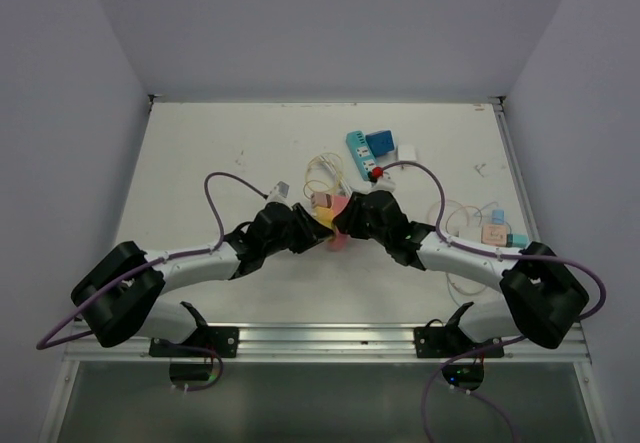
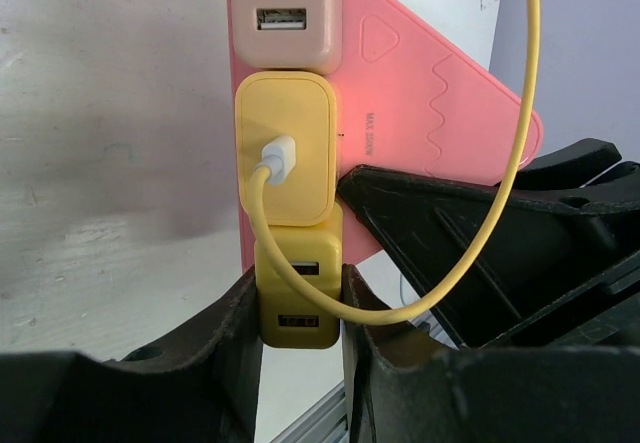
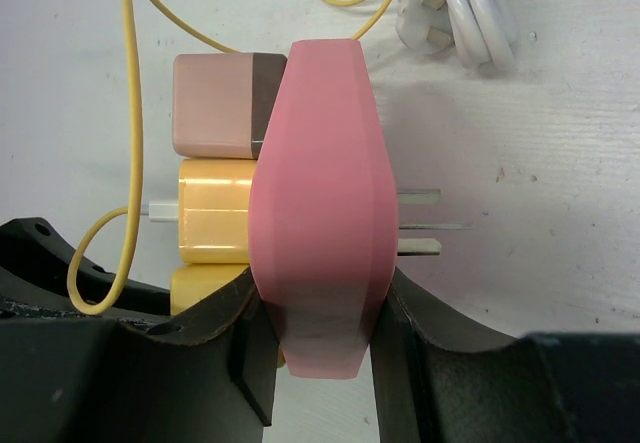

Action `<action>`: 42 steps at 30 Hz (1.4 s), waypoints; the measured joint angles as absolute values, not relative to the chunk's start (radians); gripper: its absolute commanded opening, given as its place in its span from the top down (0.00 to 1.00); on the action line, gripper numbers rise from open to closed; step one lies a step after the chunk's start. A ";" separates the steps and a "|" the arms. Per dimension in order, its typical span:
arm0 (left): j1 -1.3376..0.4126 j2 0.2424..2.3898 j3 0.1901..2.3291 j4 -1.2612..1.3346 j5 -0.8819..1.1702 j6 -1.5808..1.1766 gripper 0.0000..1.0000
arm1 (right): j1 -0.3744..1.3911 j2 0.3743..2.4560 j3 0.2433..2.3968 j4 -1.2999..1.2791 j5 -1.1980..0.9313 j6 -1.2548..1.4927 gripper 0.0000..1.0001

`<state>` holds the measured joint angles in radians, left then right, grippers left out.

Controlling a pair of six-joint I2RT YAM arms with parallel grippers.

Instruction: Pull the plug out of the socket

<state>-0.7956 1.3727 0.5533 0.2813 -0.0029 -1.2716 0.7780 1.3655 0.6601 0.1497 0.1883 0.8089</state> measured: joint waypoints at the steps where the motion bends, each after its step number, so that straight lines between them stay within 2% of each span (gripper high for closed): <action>1: -0.796 1.373 0.553 0.283 -0.004 -1.272 0.89 | 0.778 1.365 0.660 0.150 0.190 0.810 1.00; 2: -0.797 1.373 0.553 0.284 -0.005 -1.272 0.97 | 0.778 1.365 0.660 0.150 0.192 0.812 1.00; 3: -0.799 1.373 0.553 0.284 -0.007 -1.272 1.00 | 0.778 1.365 0.659 0.150 0.193 0.812 1.00; 20: -0.813 1.254 0.460 0.381 -0.034 -1.353 1.00 | 0.756 1.265 0.612 0.168 0.187 0.888 1.00; 23: -0.815 1.216 0.460 0.352 -0.054 -1.354 1.00 | 0.756 1.264 0.627 0.161 0.188 0.891 1.00; 30: -0.819 1.093 0.535 0.100 -0.134 -1.348 1.00 | 0.662 1.296 0.630 0.002 0.406 0.834 1.00; 36: -0.810 1.091 0.633 -0.051 -0.181 -1.314 1.00 | 0.668 1.277 0.630 -0.015 0.403 0.801 1.00; 42: -0.635 1.194 0.624 -0.032 -0.037 -1.213 1.00 | 0.659 1.174 0.630 -0.025 0.369 0.730 1.00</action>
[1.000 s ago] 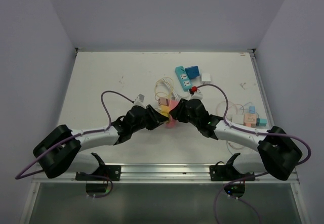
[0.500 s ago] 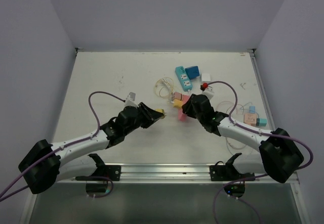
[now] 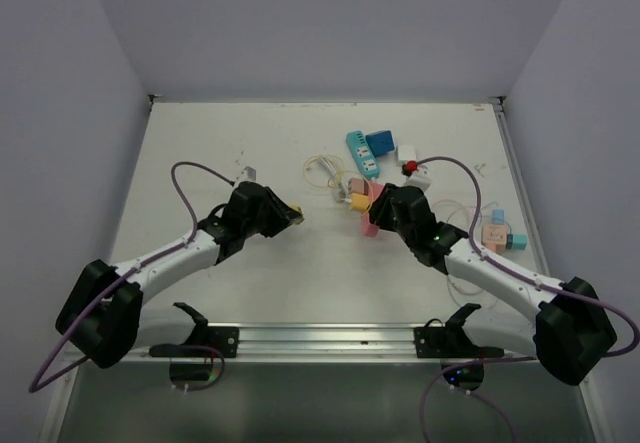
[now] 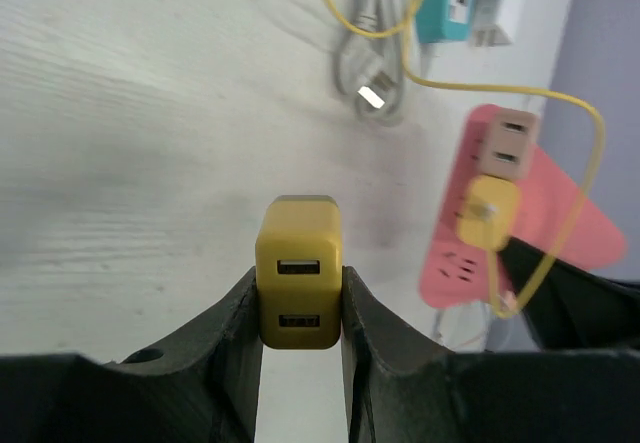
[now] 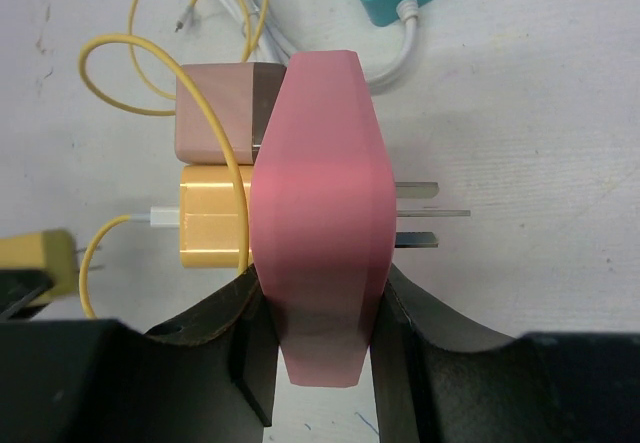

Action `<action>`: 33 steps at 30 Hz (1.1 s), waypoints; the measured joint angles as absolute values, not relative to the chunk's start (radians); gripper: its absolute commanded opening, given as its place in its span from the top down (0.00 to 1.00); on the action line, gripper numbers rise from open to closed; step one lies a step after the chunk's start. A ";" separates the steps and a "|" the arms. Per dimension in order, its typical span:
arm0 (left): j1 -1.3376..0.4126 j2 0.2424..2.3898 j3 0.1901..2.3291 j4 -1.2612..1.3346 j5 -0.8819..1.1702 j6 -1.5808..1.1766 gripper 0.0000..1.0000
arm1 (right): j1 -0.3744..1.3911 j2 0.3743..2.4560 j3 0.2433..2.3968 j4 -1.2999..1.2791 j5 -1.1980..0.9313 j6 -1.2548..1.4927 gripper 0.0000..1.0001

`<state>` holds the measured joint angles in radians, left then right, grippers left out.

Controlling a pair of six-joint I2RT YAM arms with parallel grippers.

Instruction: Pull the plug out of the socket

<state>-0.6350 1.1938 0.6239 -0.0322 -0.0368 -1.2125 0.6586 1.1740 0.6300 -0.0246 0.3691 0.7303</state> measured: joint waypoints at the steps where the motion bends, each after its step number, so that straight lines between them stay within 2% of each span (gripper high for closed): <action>1: -0.600 1.228 0.625 -0.030 -0.020 -1.186 1.00 | 0.657 1.155 0.630 -0.026 0.359 0.713 1.00; 9: -0.419 1.499 0.773 -0.032 0.079 -1.001 1.00 | 0.653 1.044 0.630 -0.123 0.292 0.574 1.00; 15: -0.379 1.666 0.881 0.046 0.156 -0.925 0.89 | 0.653 0.964 0.609 -0.151 0.265 0.525 1.00; 18: -0.374 1.741 0.895 0.087 0.199 -0.915 0.78 | 0.653 0.954 0.588 -0.158 0.243 0.517 1.00; 19: -0.373 1.759 0.895 0.095 0.210 -0.915 0.68 | 0.653 0.954 0.582 -0.162 0.238 0.515 1.00; 23: -0.360 1.774 0.884 0.141 0.234 -0.920 0.47 | 0.653 0.954 0.572 -0.174 0.213 0.503 1.00; 26: -0.350 1.763 0.861 0.152 0.232 -0.917 0.27 | 0.653 0.955 0.572 -0.173 0.197 0.485 1.00; 31: -0.347 1.670 0.812 0.134 0.220 -0.903 0.01 | 0.653 0.971 0.572 -0.171 0.172 0.462 1.00; 33: -0.346 1.613 0.794 0.122 0.213 -0.897 0.00 | 0.653 0.982 0.572 -0.171 0.162 0.458 1.00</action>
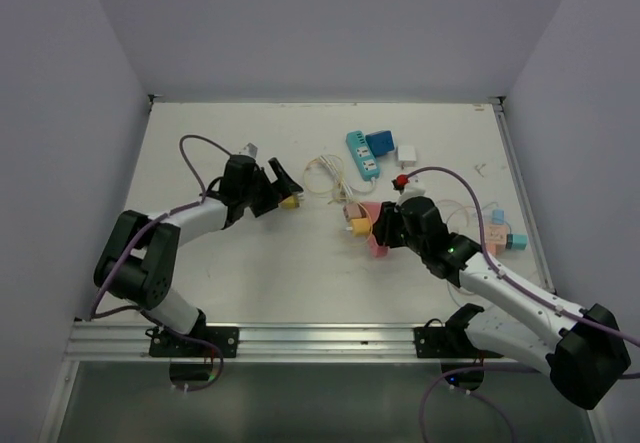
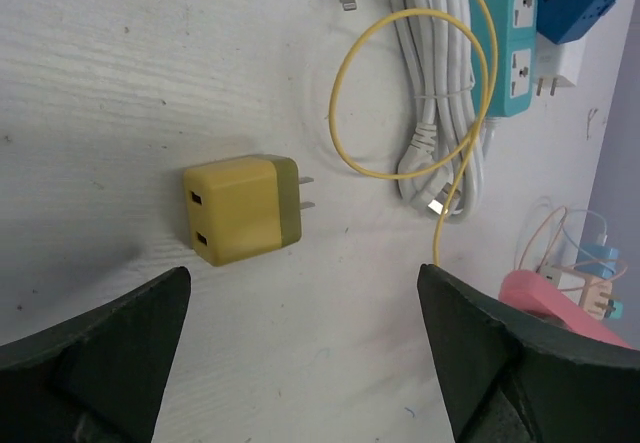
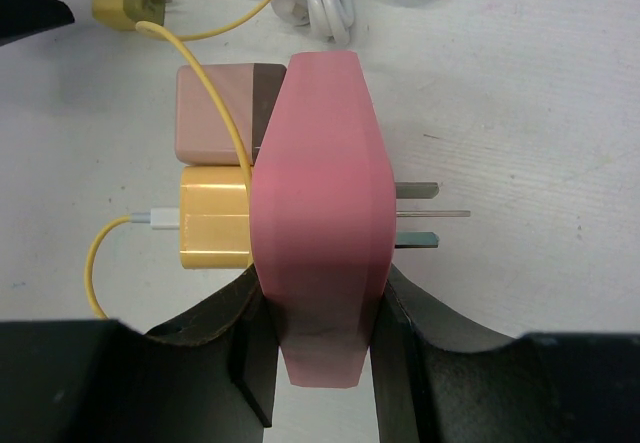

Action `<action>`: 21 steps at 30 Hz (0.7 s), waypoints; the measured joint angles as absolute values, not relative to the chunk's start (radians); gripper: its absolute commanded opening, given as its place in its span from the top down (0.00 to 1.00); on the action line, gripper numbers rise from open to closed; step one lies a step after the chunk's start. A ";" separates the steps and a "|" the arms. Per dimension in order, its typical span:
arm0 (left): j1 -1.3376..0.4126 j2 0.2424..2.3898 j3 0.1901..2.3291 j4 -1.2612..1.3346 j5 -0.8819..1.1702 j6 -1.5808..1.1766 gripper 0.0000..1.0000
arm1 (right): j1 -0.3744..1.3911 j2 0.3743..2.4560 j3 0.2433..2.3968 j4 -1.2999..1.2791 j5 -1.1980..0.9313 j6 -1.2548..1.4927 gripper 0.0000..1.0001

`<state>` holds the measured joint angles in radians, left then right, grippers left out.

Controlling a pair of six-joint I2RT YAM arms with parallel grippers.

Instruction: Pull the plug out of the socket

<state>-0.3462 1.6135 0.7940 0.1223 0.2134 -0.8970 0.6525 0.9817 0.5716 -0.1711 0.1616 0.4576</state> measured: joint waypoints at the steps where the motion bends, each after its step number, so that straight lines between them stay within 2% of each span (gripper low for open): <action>1: -0.346 1.599 0.791 0.119 0.212 -0.896 0.00 | 0.653 0.985 0.572 -0.171 0.159 0.455 1.00; 10: -0.369 1.375 0.717 0.043 0.230 -0.907 0.01 | 0.653 1.014 0.572 -0.138 0.112 0.451 1.00; 21: -0.625 1.321 0.714 0.049 0.202 -1.061 0.08 | 0.653 1.048 0.572 -0.077 0.059 0.452 1.00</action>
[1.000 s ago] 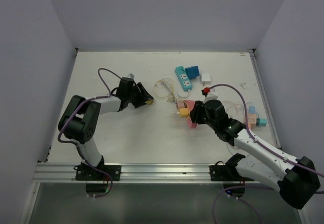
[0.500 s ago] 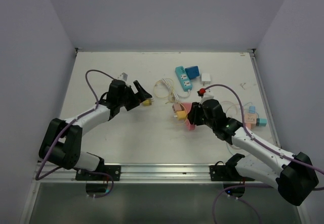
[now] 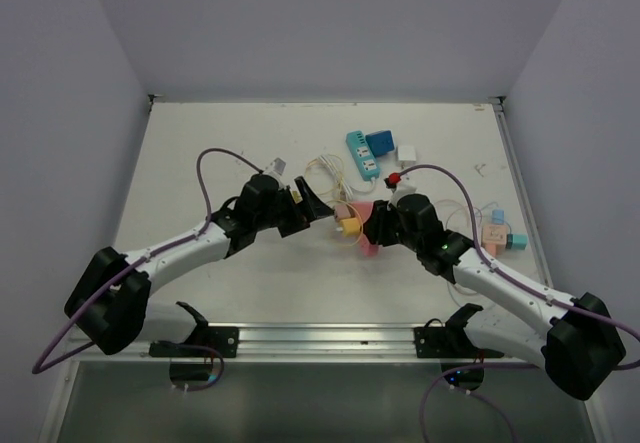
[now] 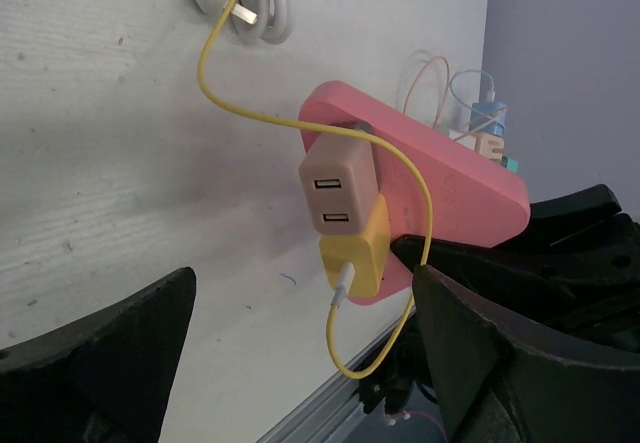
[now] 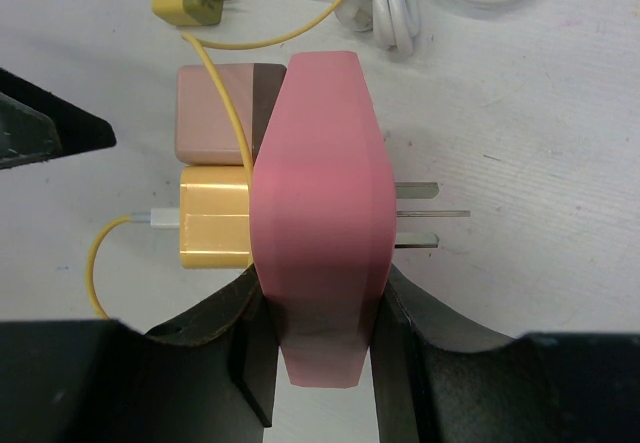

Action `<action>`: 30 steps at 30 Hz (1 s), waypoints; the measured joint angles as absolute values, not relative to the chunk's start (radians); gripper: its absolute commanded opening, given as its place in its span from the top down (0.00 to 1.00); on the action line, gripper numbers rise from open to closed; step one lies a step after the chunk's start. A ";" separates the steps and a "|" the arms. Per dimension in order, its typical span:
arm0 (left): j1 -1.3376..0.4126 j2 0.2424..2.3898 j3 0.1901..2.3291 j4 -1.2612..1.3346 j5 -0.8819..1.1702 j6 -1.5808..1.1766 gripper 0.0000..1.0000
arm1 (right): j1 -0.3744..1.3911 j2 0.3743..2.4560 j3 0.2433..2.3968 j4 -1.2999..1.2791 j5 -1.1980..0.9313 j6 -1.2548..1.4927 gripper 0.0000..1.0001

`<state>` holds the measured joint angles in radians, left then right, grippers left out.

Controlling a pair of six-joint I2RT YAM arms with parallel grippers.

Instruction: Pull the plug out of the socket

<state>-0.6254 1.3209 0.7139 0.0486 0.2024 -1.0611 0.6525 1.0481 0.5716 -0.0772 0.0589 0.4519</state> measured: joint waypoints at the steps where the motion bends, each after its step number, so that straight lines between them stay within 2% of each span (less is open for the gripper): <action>1: -0.634 1.330 0.715 0.052 0.200 -1.073 0.08 | 0.654 1.048 0.572 -0.073 0.058 0.452 1.00; 7: -0.697 1.405 0.727 0.059 0.166 -1.145 0.09 | 0.654 1.048 0.572 -0.052 0.056 0.461 1.00; 16: -0.799 1.486 0.776 0.106 0.144 -1.215 0.18 | 0.668 1.071 0.572 -0.020 0.050 0.488 1.00; 24: -0.814 1.507 0.793 0.130 0.109 -1.238 0.36 | 0.674 1.073 0.572 -0.013 0.047 0.507 1.00; 30: -0.815 1.509 0.793 0.135 0.072 -1.258 0.63 | 0.674 1.073 0.572 -0.006 0.040 0.518 1.00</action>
